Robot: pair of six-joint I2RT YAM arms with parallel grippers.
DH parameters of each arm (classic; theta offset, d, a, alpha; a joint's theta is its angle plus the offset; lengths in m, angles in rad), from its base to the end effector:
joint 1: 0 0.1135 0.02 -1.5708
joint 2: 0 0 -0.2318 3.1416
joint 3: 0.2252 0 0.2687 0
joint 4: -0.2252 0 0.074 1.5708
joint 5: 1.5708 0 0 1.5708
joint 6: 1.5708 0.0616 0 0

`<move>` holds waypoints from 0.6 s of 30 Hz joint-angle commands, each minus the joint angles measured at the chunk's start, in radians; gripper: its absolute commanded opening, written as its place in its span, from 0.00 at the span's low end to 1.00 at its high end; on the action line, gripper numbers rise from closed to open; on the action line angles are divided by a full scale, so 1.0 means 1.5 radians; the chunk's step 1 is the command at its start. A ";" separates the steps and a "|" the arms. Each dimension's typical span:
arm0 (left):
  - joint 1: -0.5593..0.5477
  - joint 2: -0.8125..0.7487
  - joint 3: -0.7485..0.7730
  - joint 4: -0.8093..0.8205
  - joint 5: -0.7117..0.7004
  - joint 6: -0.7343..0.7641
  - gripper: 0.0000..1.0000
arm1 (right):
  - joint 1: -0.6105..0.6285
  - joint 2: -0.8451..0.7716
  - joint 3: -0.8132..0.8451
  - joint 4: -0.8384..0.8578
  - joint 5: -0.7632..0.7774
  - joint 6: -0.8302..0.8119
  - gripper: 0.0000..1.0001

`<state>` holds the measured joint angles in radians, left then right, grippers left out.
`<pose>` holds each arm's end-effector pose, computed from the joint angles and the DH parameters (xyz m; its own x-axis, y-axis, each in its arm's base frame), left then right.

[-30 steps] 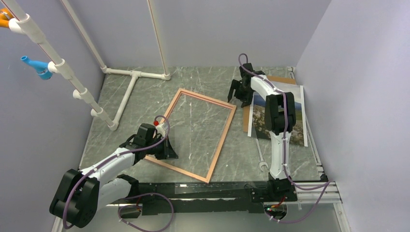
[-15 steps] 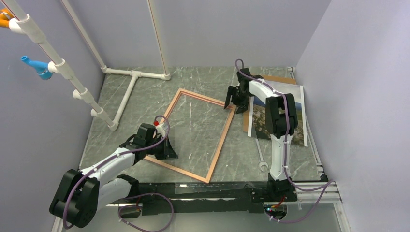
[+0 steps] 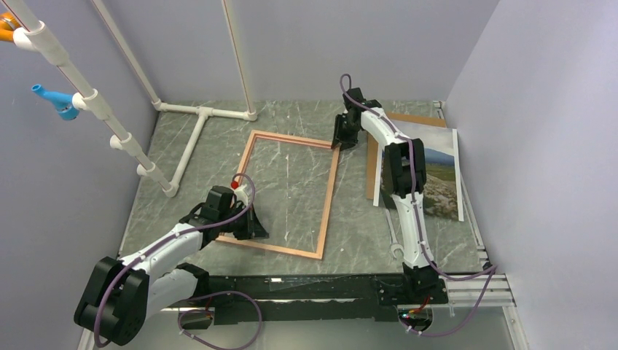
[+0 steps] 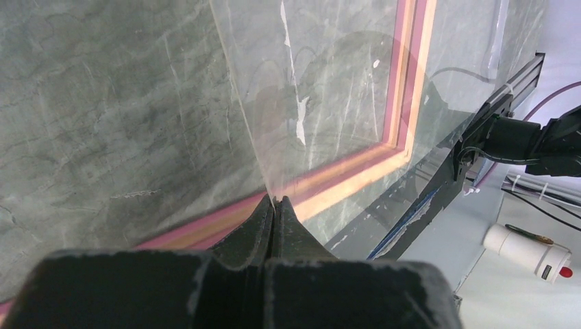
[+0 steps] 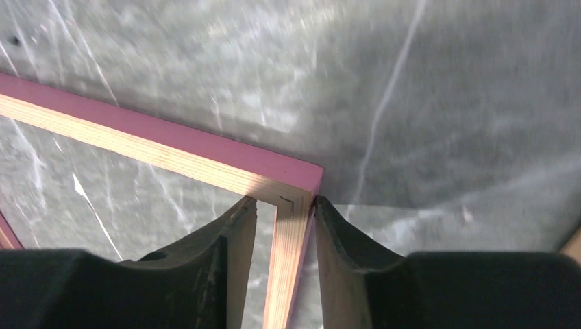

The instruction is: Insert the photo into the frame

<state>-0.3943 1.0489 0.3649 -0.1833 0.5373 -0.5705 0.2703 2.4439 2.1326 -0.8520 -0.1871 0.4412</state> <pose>0.1979 -0.1165 0.0987 -0.9359 -0.1131 -0.3337 0.1548 0.7187 -0.6778 0.4968 0.1495 0.1158 -0.9424 0.1743 -0.2854 0.0764 0.9431 0.3237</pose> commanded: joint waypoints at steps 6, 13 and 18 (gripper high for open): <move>-0.003 -0.005 0.011 0.011 0.005 -0.018 0.00 | -0.010 0.073 0.161 0.059 -0.015 0.006 0.37; -0.002 0.006 0.015 0.070 0.015 -0.078 0.00 | -0.025 -0.069 0.029 0.095 -0.013 0.010 0.81; 0.001 0.057 0.042 0.171 0.043 -0.138 0.00 | -0.028 -0.197 -0.117 0.099 -0.019 0.006 0.89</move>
<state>-0.3943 1.0855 0.3721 -0.0990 0.5587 -0.6895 0.2344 2.3451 2.0647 -0.7494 -0.2157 0.4541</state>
